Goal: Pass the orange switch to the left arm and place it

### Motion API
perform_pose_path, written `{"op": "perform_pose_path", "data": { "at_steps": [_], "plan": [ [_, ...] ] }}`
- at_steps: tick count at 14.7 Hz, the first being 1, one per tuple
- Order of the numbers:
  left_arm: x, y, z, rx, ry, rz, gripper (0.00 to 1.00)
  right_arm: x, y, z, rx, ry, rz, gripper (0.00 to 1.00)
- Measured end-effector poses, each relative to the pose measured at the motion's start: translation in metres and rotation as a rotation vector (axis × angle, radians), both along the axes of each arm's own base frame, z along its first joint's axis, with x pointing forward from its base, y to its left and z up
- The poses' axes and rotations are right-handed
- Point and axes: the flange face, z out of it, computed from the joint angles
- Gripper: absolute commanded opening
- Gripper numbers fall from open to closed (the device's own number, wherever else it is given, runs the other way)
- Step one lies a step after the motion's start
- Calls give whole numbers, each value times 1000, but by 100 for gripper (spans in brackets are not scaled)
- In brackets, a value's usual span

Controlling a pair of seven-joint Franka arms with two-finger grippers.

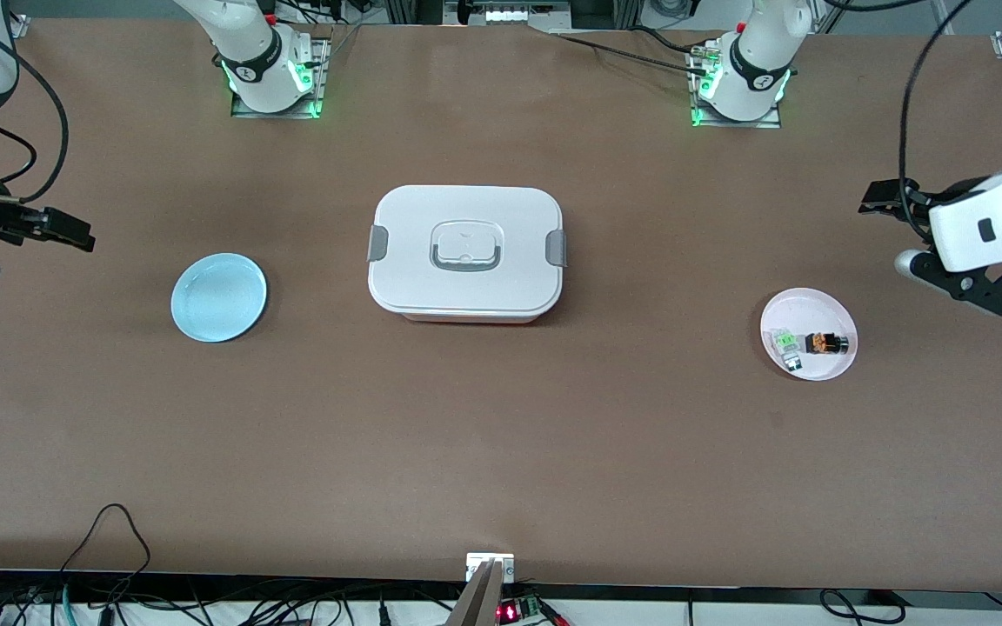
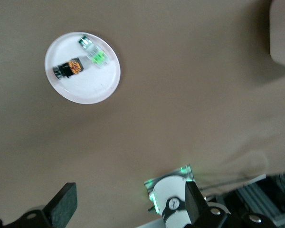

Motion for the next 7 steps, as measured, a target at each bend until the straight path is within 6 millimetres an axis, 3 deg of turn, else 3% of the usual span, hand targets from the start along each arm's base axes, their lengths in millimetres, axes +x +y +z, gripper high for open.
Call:
{"op": "perform_pose_path", "data": {
  "at_steps": [3, 7],
  "plan": [
    [-22, -9, 15, 33, -163, 62, 100, -2, 0, 8, -1, -24, 1, 100],
    [-42, 8, 32, 47, -337, 131, 100, -4, -1, 28, -2, -47, -1, 100]
  ]
}}
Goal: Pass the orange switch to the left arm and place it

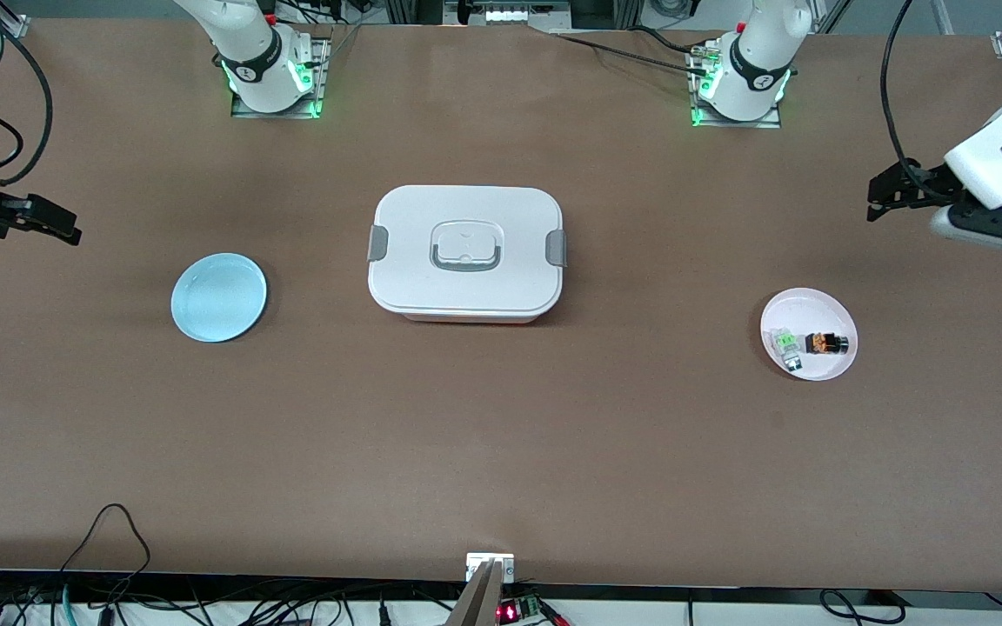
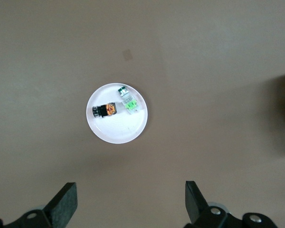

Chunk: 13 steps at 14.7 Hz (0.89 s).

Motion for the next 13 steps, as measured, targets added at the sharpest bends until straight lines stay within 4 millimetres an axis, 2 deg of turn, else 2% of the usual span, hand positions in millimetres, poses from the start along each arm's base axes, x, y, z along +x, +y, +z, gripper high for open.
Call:
{"op": "perform_pose_path", "data": {
  "at_steps": [6, 13],
  "plan": [
    [-6, -1, -9, 3, 30, 25, 100, -4, -1, 18, 0, -13, -4, 100],
    [-6, -5, -8, 5, 31, 51, 100, -6, -1, 17, 1, 4, -4, 100]
  ]
}}
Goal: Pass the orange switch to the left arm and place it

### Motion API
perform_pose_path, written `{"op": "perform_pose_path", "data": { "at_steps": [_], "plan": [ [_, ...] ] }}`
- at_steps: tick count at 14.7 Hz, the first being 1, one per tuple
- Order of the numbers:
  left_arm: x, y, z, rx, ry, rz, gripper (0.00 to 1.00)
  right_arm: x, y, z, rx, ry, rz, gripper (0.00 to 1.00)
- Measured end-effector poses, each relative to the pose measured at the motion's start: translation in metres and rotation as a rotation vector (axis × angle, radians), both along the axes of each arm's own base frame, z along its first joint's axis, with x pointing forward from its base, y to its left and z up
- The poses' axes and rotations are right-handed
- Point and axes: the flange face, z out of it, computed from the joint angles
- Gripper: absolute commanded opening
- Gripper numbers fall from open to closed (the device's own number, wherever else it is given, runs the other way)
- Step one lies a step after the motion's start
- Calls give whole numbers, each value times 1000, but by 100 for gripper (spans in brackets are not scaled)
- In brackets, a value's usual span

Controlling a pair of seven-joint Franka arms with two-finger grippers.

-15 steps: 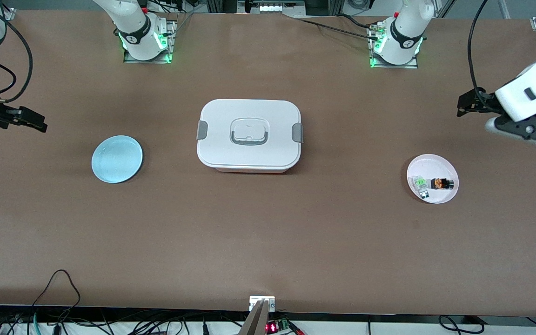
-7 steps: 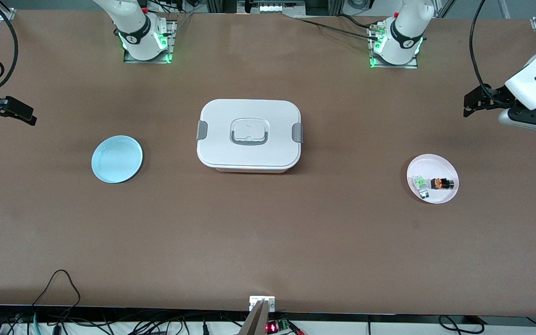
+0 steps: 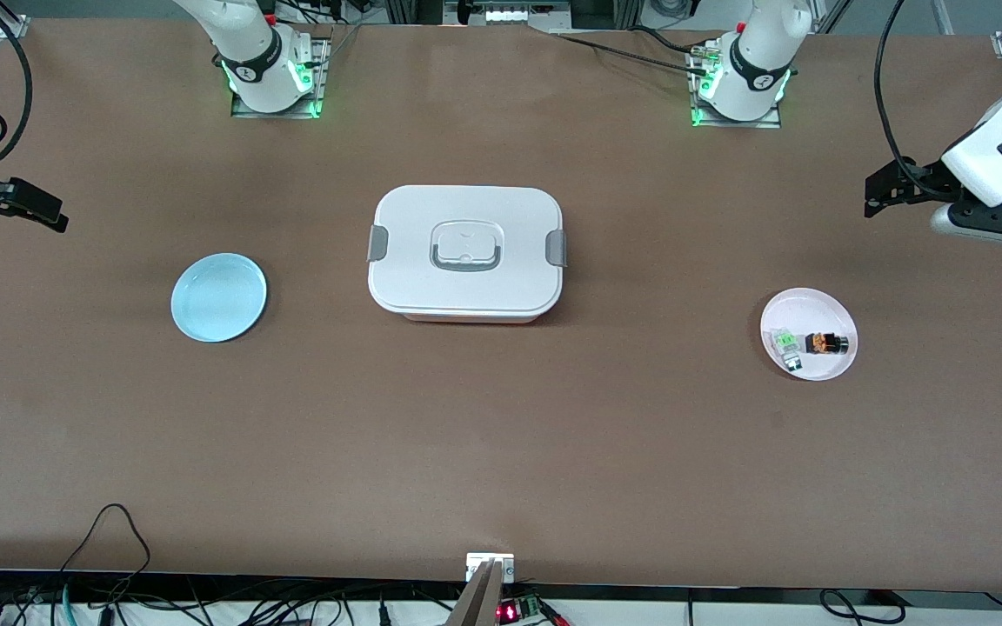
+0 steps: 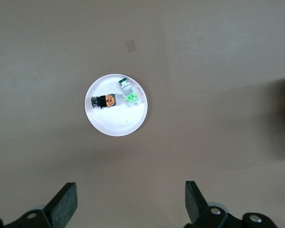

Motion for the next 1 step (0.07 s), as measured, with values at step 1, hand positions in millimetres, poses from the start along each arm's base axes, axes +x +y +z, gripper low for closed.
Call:
{"op": "perform_pose_path", "data": {
  "at_steps": [1],
  "plan": [
    [0, -2, 1, 0, -3, -1, 100, 0, 0, 0, 0, 1, 0, 100]
  ]
}}
